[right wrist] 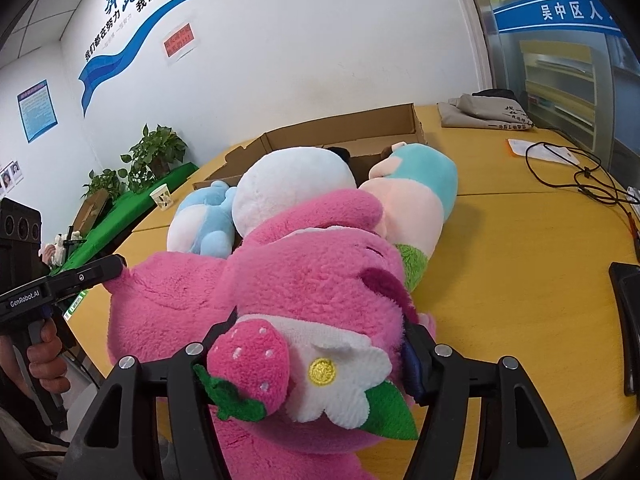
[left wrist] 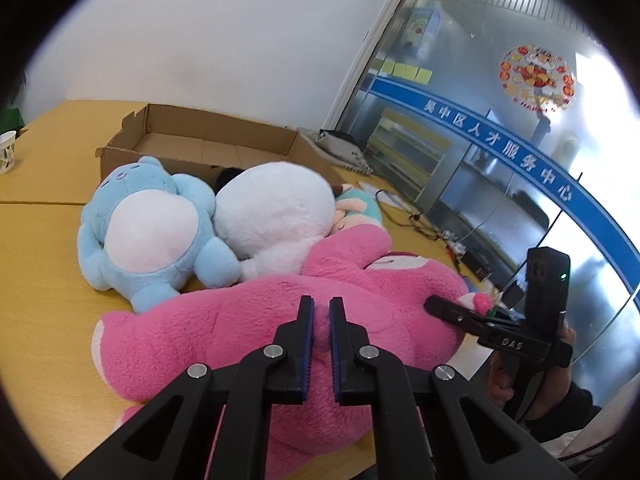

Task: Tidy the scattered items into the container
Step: 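Close the left gripper on the pink bear while the right gripper grips it too, then lift the pink bear with both grippers and carry it over the cardboard box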

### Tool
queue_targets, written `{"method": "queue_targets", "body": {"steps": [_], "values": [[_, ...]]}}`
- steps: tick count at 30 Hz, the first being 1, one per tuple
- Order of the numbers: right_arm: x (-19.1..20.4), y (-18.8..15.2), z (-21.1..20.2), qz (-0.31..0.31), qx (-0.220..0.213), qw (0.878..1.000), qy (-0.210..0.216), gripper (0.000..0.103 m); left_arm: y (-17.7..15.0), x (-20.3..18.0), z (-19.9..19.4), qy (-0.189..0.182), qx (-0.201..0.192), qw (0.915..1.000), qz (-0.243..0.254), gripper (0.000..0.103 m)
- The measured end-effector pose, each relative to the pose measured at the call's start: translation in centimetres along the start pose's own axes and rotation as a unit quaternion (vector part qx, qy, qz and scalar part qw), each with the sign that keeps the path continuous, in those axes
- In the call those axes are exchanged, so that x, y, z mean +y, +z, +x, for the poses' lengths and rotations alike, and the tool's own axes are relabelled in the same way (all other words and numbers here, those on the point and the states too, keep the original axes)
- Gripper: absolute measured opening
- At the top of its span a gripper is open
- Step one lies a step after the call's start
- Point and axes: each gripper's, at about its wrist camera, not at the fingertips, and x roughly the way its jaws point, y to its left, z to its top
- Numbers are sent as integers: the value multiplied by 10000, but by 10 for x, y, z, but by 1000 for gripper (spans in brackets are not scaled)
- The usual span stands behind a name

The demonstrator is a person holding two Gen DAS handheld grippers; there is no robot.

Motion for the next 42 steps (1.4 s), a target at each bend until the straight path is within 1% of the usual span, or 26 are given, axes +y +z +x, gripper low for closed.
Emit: {"method": "queue_targets", "body": {"steps": [2,3,4,5,6,7,8,10,11,12,13,14,15,16,17,19,22,23,27,32,36,42], "values": [[-2,-2,3,28,61,10000,2,71,-6,0,7,266,144,9995,59,12],[-5,-4,4,83,99,9999,21,72,-9,1,9,319,165,9993,35,14],[-7,-5,6,147,137,9998,42,74,-11,1,11,292,162,9994,-2,16],[-10,-7,7,203,170,9996,59,74,-12,1,11,258,153,9995,-9,22],[-12,-9,7,225,184,9996,67,76,-13,0,14,213,174,9996,33,26],[-14,-10,7,228,189,9995,67,79,-14,-3,16,174,232,9995,109,35],[-15,-10,8,226,201,9995,63,80,-16,-5,18,155,305,9992,215,39],[-18,-11,10,237,246,9994,61,87,-18,-10,20,228,336,9984,400,39],[-21,-12,10,252,277,9993,80,88,-19,-11,19,240,337,9982,438,39],[-24,-13,10,257,295,9992,113,88,-18,-12,19,248,340,9981,449,39],[-25,-15,10,244,299,9992,132,88,-18,-12,19,261,344,9981,433,35],[-25,-15,11,213,302,9992,132,88,-16,-10,20,263,351,9984,346,19],[-24,-16,11,154,311,9993,126,85,-15,-8,20,193,368,9989,219,14],[-21,-15,12,90,316,9994,136,78,-12,-4,20,115,374,9992,55,11],[-19,-14,12,72,308,9993,175,75,-10,-2,18,49,367,9993,-65,9],[-19,-12,9,144,284,9989,333,65,-7,-6,13,15,305,9995,16,7],[-22,-8,1,315,194,9981,494,63,2,-13,2,-114,137,9998,23,6],[-20,-5,-2,283,136,9984,466,63,6,-14,-2,-143,76,9999,-7,6],[-10,13,-21,205,-246,9982,508,62,31,-21,-25,-277,-345,9990,82,6],[6,55,-38,-32,-718,9956,599,62,76,-26,-46,-336,-781,9956,385,6],[16,91,-39,-218,-935,9934,633,61,115,-28,-54,-262,-1030,9920,677,6],[33,159,-35,-608,-1227,9890,567,60,176,-17,-58,-277,-1241,9885,816,6]]}}
